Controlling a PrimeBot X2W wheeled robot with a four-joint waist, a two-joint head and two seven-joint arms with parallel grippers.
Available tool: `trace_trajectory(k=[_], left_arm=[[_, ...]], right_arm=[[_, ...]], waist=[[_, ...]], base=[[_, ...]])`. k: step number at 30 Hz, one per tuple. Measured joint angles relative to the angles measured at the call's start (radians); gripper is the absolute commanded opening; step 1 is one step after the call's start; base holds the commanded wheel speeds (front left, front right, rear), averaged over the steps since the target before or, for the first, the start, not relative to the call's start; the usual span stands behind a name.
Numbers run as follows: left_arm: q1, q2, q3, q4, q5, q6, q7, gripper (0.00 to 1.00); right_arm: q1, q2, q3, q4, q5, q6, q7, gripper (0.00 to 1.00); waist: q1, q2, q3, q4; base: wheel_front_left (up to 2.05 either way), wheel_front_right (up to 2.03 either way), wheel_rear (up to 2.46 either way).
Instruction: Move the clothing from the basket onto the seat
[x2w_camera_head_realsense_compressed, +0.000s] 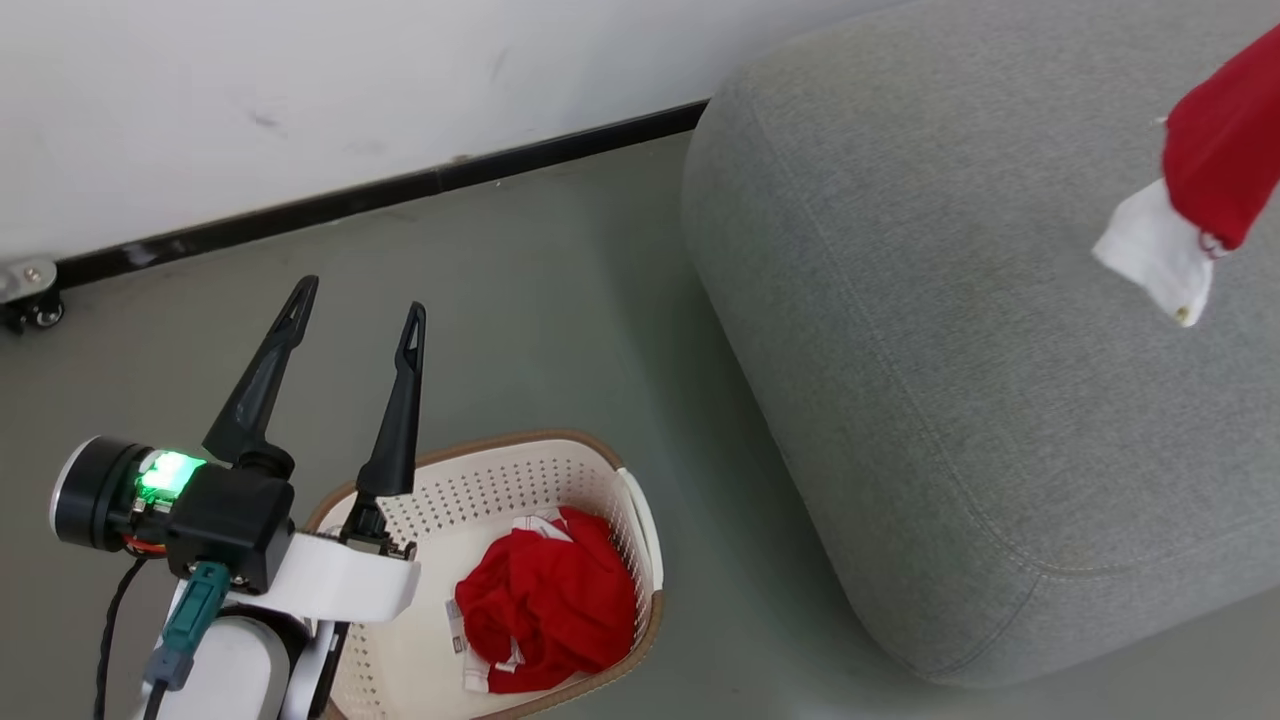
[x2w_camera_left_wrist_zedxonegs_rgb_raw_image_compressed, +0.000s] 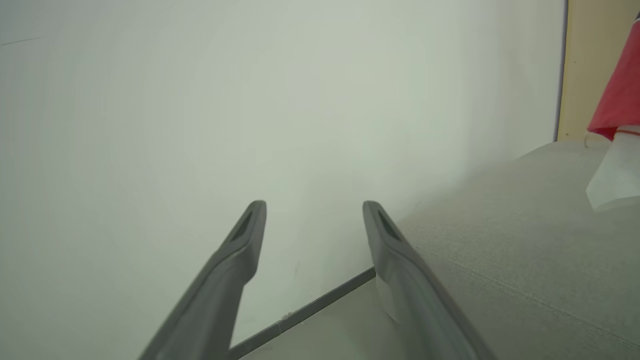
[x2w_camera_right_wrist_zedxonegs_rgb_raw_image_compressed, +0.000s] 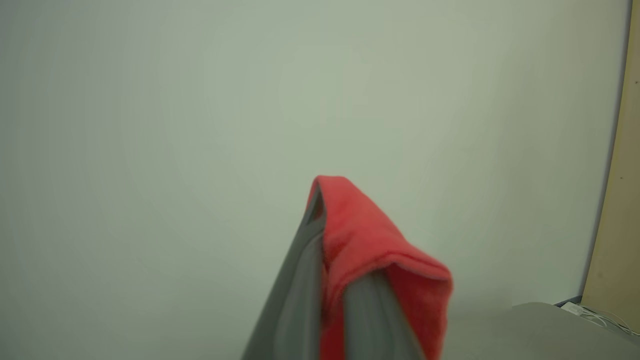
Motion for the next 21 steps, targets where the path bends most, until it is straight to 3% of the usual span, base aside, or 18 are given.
trace_trajectory(k=[7, 21], left_arm=[[0.0, 0.013, -0.003, -0.052, 0.009, 0.003, 0.025, 1.0], [-0.009, 0.038, -0.025, -0.123, 0.035, -0.002, 0.083, 1.0]], right_arm=[[-0.076, -0.051, -0.009, 0.089, -0.035, 0.0, 0.002, 0.0], [-0.147, -0.07, -0.009, 0.23, -0.07, 0.0, -0.054, 0.0]], waist=[[0.0, 0.0, 0.041, 0.043], [0.0, 0.0, 0.124, 0.124]], base=[[0.0, 0.0, 0.0], [0.0, 0.0, 0.0]])
